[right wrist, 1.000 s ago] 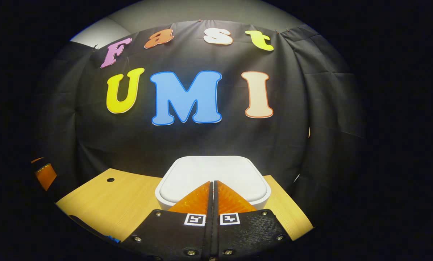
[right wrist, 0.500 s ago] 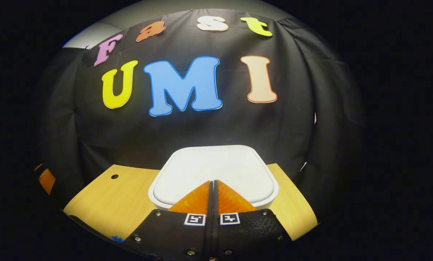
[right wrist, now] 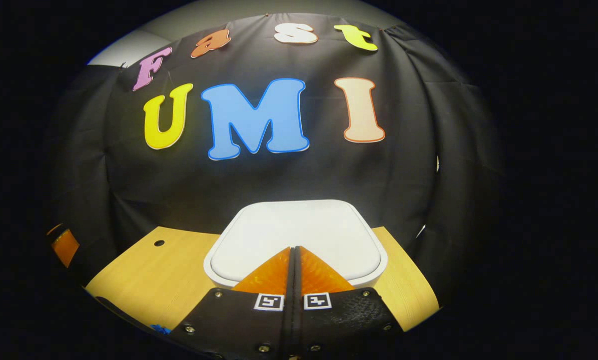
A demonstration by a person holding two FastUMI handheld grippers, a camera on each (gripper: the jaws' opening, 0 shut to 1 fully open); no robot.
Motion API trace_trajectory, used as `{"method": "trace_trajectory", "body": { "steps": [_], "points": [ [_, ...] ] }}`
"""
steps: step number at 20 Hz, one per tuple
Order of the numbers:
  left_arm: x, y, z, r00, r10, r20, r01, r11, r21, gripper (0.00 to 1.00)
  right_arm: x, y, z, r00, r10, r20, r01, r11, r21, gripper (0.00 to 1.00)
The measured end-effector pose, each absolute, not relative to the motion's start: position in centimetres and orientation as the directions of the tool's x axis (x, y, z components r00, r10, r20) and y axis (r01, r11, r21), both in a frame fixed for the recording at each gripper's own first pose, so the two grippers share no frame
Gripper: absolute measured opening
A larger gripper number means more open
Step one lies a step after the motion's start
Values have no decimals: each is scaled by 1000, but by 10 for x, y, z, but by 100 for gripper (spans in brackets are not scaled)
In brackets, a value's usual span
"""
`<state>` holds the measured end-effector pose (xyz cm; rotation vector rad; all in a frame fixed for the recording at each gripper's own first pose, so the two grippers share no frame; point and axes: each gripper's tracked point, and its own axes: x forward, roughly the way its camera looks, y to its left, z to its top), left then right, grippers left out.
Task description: Press the lid of the desktop garbage bin to open it, pick up the crumpled paper on the desktop and throw it into the bin, then pick up the pop can on the desktop and drop it into the bin, and finally close the garbage bin lid.
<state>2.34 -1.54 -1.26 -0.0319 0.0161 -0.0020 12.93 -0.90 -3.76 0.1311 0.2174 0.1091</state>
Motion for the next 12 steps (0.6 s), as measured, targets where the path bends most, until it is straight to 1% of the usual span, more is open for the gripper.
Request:
{"method": "trace_trajectory", "body": {
  "steps": [3, 7, 12],
  "points": [
    [20, -11, -6, 1000, 12, -1, -12, 1000, -12, 98, 135, -12, -28, 978, 100, -183, -77, 989, 129, 0],
    [16, -7, -2, 999, 36, 5, -36, 999, -2, 98, 144, -14, 18, 996, 67, -56, -61, 993, 97, 0],
    [12, -3, -2, 998, 55, 4, -55, 998, -12, 98, 163, -17, 61, 998, 47, 35, -50, 996, 76, 0]
  ]
}}
